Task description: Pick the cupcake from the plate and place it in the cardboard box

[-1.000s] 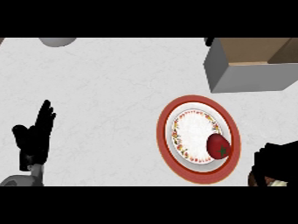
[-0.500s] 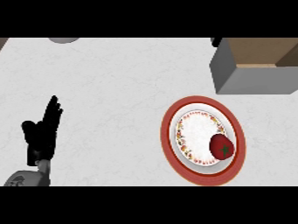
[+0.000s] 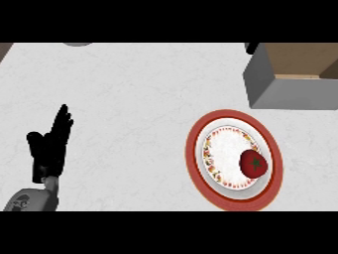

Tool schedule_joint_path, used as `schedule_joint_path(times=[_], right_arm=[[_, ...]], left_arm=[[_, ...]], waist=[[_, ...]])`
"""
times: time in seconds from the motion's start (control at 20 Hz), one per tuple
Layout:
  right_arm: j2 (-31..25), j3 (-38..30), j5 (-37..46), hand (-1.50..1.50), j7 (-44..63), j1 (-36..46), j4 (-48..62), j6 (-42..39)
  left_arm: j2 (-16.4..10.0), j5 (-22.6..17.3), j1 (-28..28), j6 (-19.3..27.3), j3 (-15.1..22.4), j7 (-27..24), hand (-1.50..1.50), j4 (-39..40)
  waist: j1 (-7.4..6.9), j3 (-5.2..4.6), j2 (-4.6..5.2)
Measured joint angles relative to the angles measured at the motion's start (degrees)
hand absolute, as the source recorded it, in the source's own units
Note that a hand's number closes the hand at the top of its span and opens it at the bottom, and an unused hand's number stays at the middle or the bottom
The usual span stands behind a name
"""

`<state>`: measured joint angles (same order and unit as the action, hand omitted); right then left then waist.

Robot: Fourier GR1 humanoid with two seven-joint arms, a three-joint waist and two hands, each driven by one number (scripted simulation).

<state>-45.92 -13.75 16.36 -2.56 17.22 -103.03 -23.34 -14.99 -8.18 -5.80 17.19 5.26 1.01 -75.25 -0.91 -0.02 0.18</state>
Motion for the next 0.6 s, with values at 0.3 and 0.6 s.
schedule_joint_path(times=[0.3,0.6], right_arm=[[3.0,5.2,6.2,1.5,-7.6,10.5,18.4,3.9],[7.1,9.7,14.9,1.5,-14.4,19.5,36.1,11.3]], left_arm=[[0.2,0.3,0.6,-1.3,-0.5,-0.7,0.0,0.1],[0.8,0.9,-0.5,-1.8,-1.0,-1.0,0.0,1.4]], waist=[[-0.7,0.02,0.2],[-1.02,0.03,0.33]])
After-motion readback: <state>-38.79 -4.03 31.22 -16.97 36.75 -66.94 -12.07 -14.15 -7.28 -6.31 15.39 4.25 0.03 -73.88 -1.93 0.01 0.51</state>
